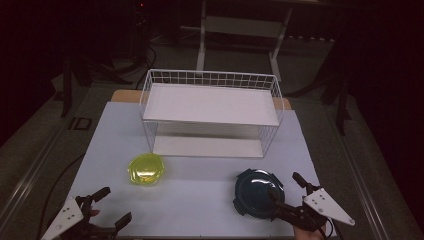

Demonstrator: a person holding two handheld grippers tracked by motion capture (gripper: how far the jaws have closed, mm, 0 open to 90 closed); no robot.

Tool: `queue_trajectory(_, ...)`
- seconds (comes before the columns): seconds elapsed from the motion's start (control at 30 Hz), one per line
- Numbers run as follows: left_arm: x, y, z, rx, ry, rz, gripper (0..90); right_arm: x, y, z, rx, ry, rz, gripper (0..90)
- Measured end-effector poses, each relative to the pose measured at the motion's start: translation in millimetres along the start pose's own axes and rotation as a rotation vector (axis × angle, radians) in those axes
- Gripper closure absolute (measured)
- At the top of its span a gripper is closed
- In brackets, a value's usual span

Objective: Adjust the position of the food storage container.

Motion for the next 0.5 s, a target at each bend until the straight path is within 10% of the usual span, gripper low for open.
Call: queue_trajectory(0.5, -0.3, 0.0, -0.3, -0.003, -0.008, 0.001, 0.0, -18.7, 11.7, 0.8, -0.031, -0.030, -0.033, 12.0)
Point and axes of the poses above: each handheld gripper's, and its own axes: y roughly backward along the jaws, x roughly out of its underside, z roughly to its left, the point moved 3 cm from there along -y, roughly forward along the jaws, and after that the axes turned 9 degrees about x, right-handed, at the moved point
